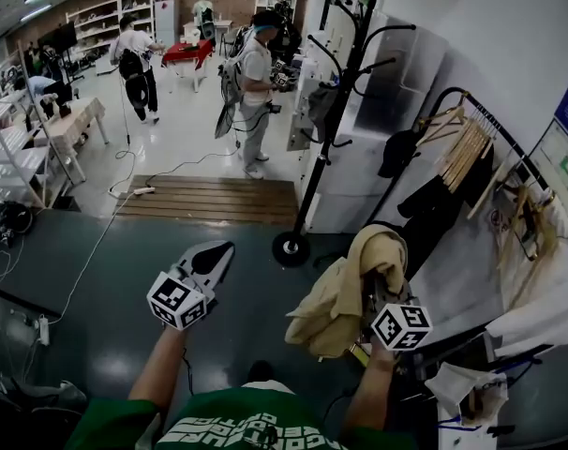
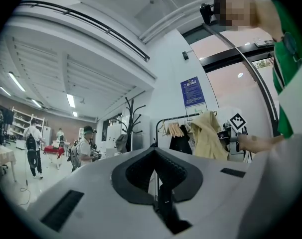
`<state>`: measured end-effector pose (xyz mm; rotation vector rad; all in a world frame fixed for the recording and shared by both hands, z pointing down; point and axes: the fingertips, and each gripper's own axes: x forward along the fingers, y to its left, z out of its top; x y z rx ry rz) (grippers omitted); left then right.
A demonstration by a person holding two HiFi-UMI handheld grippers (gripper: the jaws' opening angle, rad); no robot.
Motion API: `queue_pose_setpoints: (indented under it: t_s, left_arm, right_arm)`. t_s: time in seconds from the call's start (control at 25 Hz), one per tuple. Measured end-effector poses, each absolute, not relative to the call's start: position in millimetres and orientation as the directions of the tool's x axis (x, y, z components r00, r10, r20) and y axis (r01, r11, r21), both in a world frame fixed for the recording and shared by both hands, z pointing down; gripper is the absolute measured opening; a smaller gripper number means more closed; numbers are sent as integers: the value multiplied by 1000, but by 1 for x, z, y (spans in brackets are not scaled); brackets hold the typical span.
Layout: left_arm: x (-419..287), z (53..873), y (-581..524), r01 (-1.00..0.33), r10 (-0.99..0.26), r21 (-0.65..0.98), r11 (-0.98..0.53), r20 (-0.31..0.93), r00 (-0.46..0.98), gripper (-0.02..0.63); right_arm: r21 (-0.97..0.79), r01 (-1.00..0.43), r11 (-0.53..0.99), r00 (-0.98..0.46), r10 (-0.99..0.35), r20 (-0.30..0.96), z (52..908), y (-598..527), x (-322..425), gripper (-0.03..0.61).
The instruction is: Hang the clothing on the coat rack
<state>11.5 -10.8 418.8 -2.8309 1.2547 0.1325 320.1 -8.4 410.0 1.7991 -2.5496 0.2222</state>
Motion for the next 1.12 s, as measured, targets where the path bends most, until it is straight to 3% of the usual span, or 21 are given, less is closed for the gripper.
queue_pose_setpoints:
  t_s: [0.72, 1.12]
  left_arm:
    - [21, 426, -95, -747, -746, 32, -664, -105, 658, 3]
    - [10, 420, -178, -682, -679, 27, -731, -132, 723, 3]
  right_arm:
    - [-111, -933, 342, -353, -930, 100, 411, -109, 326, 48]
    - [-106, -957, 269, -278, -957, 81, 402, -158, 308, 48]
